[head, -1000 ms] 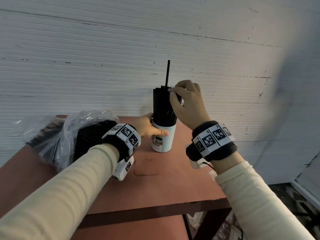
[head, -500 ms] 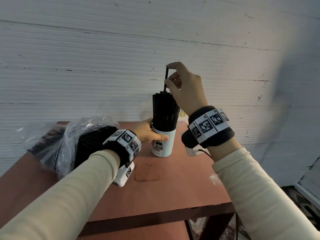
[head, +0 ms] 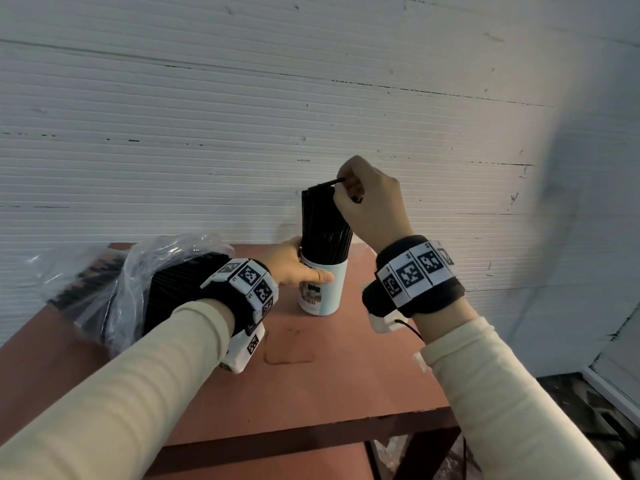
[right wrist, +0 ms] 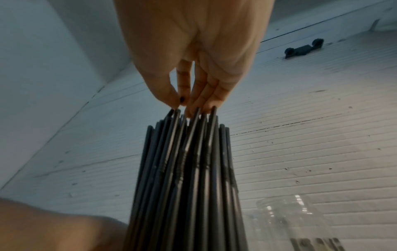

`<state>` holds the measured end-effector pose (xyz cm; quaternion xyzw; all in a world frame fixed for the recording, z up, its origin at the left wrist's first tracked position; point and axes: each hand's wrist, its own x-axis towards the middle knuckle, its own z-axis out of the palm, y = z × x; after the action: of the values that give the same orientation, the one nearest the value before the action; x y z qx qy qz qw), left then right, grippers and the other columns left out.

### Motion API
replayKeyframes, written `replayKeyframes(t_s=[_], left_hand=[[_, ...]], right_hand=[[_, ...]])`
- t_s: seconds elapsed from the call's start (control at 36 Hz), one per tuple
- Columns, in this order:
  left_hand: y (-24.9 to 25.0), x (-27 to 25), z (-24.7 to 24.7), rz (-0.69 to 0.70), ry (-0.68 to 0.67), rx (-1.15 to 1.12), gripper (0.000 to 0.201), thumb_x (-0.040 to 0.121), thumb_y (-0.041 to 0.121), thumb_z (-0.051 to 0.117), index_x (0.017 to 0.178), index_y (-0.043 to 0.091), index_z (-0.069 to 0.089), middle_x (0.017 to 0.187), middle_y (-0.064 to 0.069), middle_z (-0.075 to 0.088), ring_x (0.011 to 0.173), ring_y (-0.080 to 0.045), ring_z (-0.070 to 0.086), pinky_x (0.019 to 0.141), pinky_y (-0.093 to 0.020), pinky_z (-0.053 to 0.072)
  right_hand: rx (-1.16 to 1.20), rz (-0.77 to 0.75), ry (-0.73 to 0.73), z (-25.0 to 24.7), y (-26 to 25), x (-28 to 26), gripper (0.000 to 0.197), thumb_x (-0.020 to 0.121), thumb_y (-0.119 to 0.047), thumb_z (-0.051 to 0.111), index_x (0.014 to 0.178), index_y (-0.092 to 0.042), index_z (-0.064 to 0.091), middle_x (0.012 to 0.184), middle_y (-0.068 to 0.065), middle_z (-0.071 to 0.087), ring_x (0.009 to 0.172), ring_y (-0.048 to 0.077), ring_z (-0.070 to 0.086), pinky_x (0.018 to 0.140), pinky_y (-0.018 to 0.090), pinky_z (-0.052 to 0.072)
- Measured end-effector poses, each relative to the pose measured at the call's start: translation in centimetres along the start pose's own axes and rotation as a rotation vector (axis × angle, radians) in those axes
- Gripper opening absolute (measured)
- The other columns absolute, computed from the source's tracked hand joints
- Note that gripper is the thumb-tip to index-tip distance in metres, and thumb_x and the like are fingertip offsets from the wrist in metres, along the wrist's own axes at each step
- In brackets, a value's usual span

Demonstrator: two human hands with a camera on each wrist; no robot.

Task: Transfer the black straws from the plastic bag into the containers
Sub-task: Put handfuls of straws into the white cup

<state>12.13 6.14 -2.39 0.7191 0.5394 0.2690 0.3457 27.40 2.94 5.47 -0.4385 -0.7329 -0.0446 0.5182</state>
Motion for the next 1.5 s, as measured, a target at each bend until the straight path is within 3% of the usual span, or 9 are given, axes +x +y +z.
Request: replayKeyframes(t_s=[0.08,0.25,0.47,0.64,0.75,0.86,1.17,1.36,1.5], left_hand=[[0.2,0.0,0.1,-0.001,-0.005,-0.003,0.076,0.074,0.025,0.085,0.139,0.016,0.046,0.132,-0.003,0.059,0.121,-0.022,0.056,0.101,-0.031,0.044],[0.1,0.0,0.4,-0.028,0.021,-0.046,0.082,0.068,0.029,0.088,0.137,0.017,0.046,0.129,0.000,0.060,0.120,-0.020,0.057,0.103,-0.036,0.046],[0.4,-0.8,0.7,-0.066,0.134,-0.006,0.090,0.059,0.046,0.090,0.134,0.018,0.049,0.125,0.004,0.060,0.117,-0.018,0.057,0.099,-0.033,0.048],[1.0,-1.4,0.6,-0.100,0.108,-0.003,0.101,0.047,0.055,0.087,0.133,0.017,0.053,0.129,-0.002,0.062,0.118,-0.022,0.059,0.101,-0.038,0.049],[0.8,-1.6,-0.2,-0.146,0.057,0.016,0.069,0.074,0.024,0.082,0.133,0.011,0.048,0.120,0.001,0.056,0.114,-0.018,0.055,0.090,-0.028,0.043],[0.3,-1.8,-0.8,-0.165,0.068,0.020,0.084,0.070,0.023,0.086,0.139,0.008,0.041,0.135,-0.004,0.055,0.122,-0.024,0.054,0.099,-0.031,0.043],[0.1,-3.0,-1.1,-0.126,0.080,0.018,0.090,0.068,0.033,0.088,0.141,0.010,0.039,0.136,-0.008,0.056,0.125,-0.026,0.053,0.108,-0.042,0.042],[0.0,-3.1,-1.1,-0.094,0.074,0.042,0.080,0.070,0.033,0.087,0.134,0.008,0.047,0.127,-0.004,0.060,0.120,-0.024,0.056,0.103,-0.034,0.044],[0.2,-3.3,-1.1,-0.094,0.072,0.028,0.073,0.075,0.025,0.084,0.134,0.004,0.047,0.129,-0.009,0.060,0.122,-0.026,0.055,0.102,-0.032,0.043]], right_hand=[[0.042,-0.041,0.002,-0.5,-0.6,0.0,0.007,0.086,-0.010,0.059,0.091,-0.009,0.054,0.083,0.000,0.063,0.077,0.016,0.057,0.069,0.024,0.047],[0.094,-0.025,-0.130,-0.8,-1.9,0.0,0.011,0.096,-0.013,0.045,0.105,-0.011,0.041,0.085,0.008,0.069,0.073,0.028,0.065,0.064,0.046,0.054],[0.258,-0.055,0.132,-1.8,-3.2,-1.0,0.014,0.096,-0.011,0.053,0.106,-0.001,0.051,0.084,0.004,0.066,0.073,0.011,0.063,0.069,0.028,0.053],[0.175,0.065,0.019,-1.2,-2.5,-1.7,0.016,0.090,-0.004,0.053,0.101,-0.008,0.064,0.089,-0.001,0.066,0.080,0.011,0.064,0.075,0.025,0.051],[0.181,0.119,0.029,-1.1,-2.2,-2.0,0.012,0.090,-0.006,0.053,0.095,-0.009,0.064,0.079,0.004,0.067,0.076,0.016,0.063,0.067,0.027,0.048],[0.177,0.155,0.021,-0.3,-2.3,-2.9,0.007,0.091,-0.011,0.056,0.089,-0.008,0.062,0.068,-0.001,0.065,0.072,0.019,0.066,0.075,0.043,0.054],[0.160,0.259,-0.017,1.6,-1.7,-3.8,0.008,0.092,-0.009,0.060,0.088,-0.015,0.057,0.070,-0.008,0.062,0.063,-0.002,0.063,0.064,0.010,0.048],[0.089,0.345,-0.152,3.1,-1.5,-4.5,0.009,0.091,-0.005,0.060,0.083,-0.009,0.058,0.076,0.007,0.065,0.060,0.004,0.062,0.050,0.002,0.041],[0.016,0.360,-0.154,3.0,-1.7,-4.3,0.009,0.091,-0.015,0.062,0.082,-0.011,0.061,0.077,0.006,0.070,0.074,0.013,0.067,0.055,-0.001,0.037]])
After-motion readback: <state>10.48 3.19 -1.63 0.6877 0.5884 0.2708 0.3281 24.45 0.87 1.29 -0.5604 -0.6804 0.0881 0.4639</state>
